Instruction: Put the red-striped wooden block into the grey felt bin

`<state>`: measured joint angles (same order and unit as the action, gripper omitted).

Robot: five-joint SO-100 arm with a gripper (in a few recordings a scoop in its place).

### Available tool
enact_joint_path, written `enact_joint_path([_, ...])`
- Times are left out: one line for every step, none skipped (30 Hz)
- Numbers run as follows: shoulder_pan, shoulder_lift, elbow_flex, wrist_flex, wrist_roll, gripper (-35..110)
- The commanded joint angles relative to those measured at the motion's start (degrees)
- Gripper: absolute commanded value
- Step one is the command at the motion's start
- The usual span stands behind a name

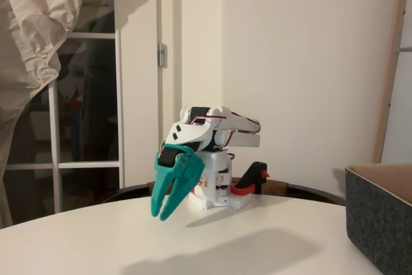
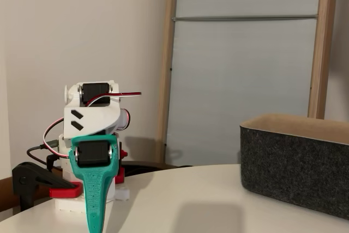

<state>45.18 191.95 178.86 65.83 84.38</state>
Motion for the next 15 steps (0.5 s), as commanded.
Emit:
enact_joint_path([-0.35,1.85,0.26,-0.18,0.18,1])
enact_joint_path([-0.44,1.85,0.26,-0.18,0.35,0])
enact_joint_path([-0.53,1.85,0.26,-0.18,0.35,0])
enact_joint_path([-0.53,1.85,0.26,-0.18,0.53,0])
enact_joint_path([-0.53,1.85,0.26,-0.18,0.53,0])
enact_joint_path([-0.53,1.85,0.26,-0.18,0.62,0])
enact_joint_path([-0.62,1.85,0.26,-0.18,0.7,0])
enact_joint_path([-0.79,1.85,0.26,-0.18,0.97,0])
enact_joint_path([-0.88,1.85,0.26,-0.18,1.05,0])
enact_joint_path([-0.88,1.85,0.26,-0.18,1.05,0])
enact_joint_path([-0.88,1.85,0.26,-0.18,1.05,0])
enact_joint_path([-0.88,1.85,0.26,-0.18,0.97,0])
enact_joint_path([-0.88,1.85,0.26,-0.18,0.97,0])
enact_joint_path([-0.88,1.85,0.26,-0.18,0.88,0])
enact_joint_path([-0.88,1.85,0.26,-0.18,0.79,0])
